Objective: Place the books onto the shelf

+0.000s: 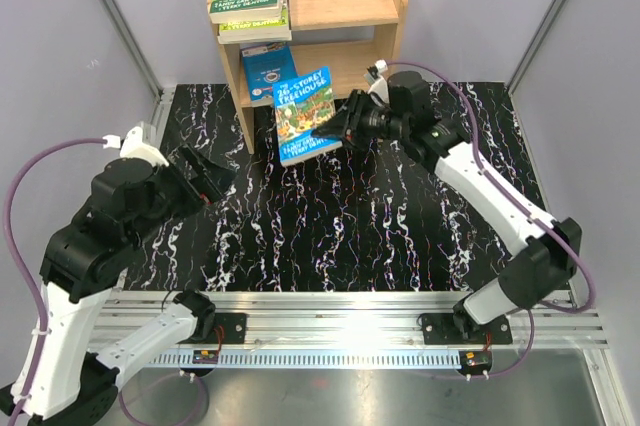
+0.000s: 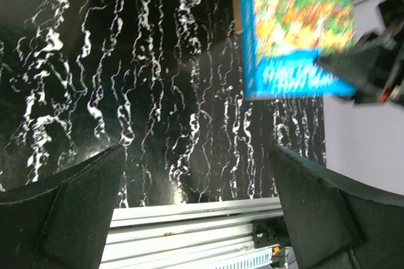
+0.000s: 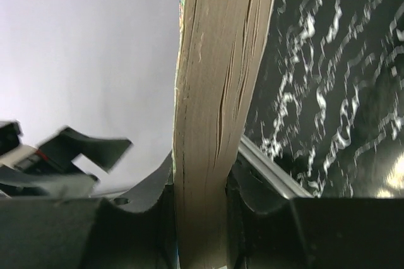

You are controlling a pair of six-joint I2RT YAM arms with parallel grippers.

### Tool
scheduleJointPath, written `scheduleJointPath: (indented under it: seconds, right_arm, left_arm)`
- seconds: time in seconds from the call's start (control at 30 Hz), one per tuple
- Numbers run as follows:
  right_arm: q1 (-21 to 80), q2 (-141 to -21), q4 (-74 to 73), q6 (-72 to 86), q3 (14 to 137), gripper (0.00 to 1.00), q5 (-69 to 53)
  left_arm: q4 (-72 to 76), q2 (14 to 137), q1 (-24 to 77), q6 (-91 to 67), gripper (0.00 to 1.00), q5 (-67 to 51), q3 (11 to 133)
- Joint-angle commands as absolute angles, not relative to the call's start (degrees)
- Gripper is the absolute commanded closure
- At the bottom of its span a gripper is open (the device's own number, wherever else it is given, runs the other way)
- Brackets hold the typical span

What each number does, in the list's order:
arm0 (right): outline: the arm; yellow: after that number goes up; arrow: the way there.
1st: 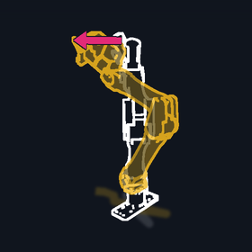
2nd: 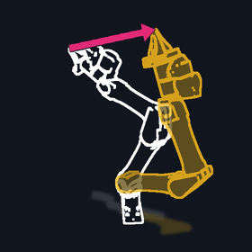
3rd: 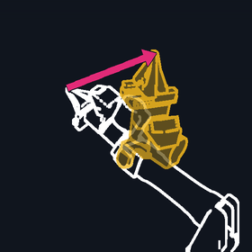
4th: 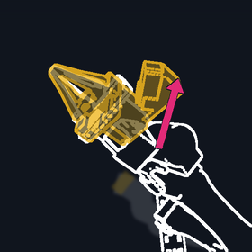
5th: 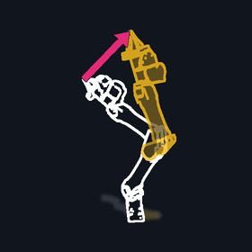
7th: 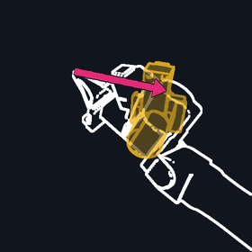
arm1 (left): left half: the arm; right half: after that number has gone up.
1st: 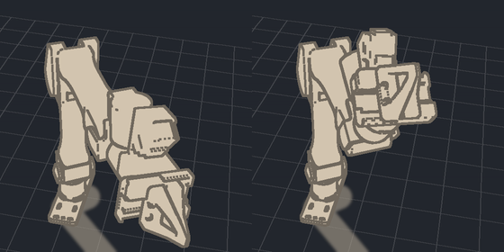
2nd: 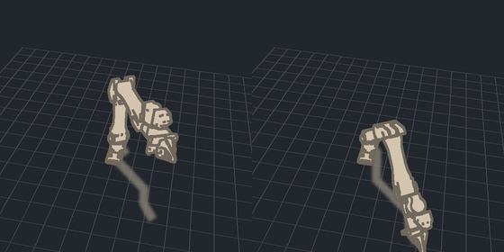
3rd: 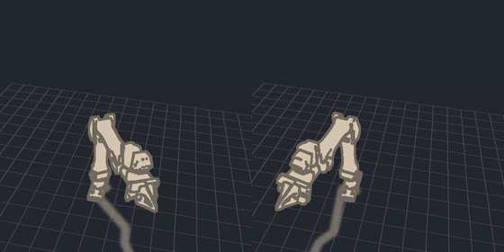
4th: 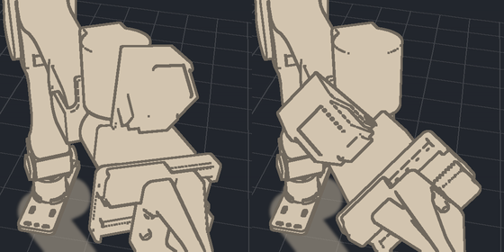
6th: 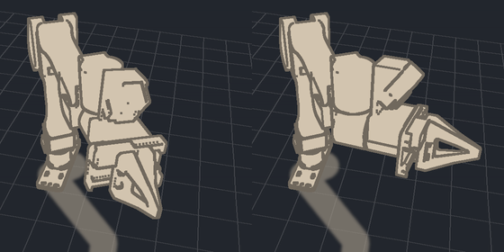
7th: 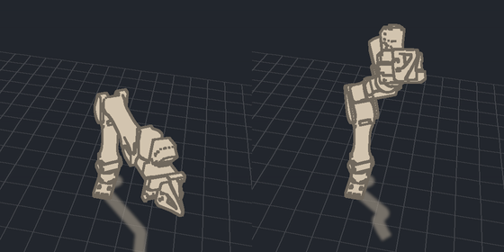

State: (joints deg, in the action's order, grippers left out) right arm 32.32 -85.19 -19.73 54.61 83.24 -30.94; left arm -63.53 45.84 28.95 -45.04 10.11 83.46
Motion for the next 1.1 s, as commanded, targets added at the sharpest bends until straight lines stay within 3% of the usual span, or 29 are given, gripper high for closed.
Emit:
scheduleJointPath:
  seconds: [0.0, 0.17, 0.53, 0.57, 0.67, 0.7, 0.87, 1.07]
  right_arm:
    - [30.7, -89.6, -8.5, 55.4, 90.7, 1.00, -34.3]
    - [28.9, -101.5, -2.2, 59.4, 98.0, 1.00, -35.2]
    - [28.5, -127.1, -3.4, 63.8, 128.9, 1.00, -31.4]
    - [28.5, -128.5, -3.2, 66.0, 130.2, 0.96, -31.4]
    - [28.6, -132.4, -0.5, 70.4, 132.3, 0.67, -31.3]
    - [28.6, -133.1, 3.1, 71.4, 131.4, 0.44, -31.2]
    - [28.5, -134.0, 5.2, 73.7, 128.5, 0.19, -31.5]
    - [27.3, -126.7, 4.7, 71.5, 118.1, 0.11, -31.9]
  left_arm:
    - [-63.8, 45.1, 29.0, -45.4, 0.01, 11.8, 81.7]
    - [-63.4, 44.8, 29.0, -46.1, 0.01, 9.6, 80.1]
    - [-62.1, 43.4, 28.9, -46.8, 0.01, 6.1, 74.7]
    - [-61.8, 43.5, 28.9, -46.7, 0.01, 5.8, 74.4]
    - [-61.3, 44.4, 28.9, -46.4, 0.01, 5.1, 73.8]
    - [-61.1, 44.9, 29.0, -46.3, 0.01, 4.7, 73.7]
    - [-59.1, 47.3, 29.0, -45.5, 0.01, 3.1, 73.6]
    - [-56.2, 50.4, 28.9, -45.3, 0.01, 0.9, 73.7]
